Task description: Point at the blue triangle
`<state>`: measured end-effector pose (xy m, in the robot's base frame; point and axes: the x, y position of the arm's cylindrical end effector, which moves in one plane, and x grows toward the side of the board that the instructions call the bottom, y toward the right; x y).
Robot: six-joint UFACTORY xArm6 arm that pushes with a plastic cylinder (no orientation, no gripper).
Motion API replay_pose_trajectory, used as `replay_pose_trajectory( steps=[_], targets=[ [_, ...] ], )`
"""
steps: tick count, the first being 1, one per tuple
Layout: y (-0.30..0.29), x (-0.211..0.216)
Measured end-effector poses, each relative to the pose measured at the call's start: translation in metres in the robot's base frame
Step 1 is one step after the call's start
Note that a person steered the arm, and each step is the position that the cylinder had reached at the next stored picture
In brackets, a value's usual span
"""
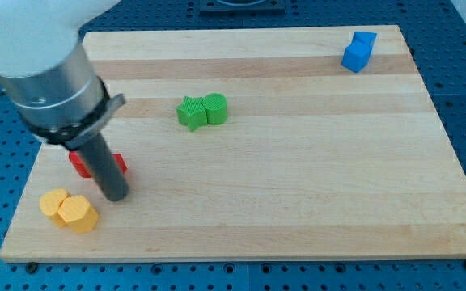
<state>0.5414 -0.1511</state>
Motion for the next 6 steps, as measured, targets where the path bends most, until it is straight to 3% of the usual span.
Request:
replay_pose_trajectory(
  steps=[2,3,6],
  targets=[
    [0.199,-0.028],
    [0.288,-0.068],
    [0.486,-0.236]
  ],
)
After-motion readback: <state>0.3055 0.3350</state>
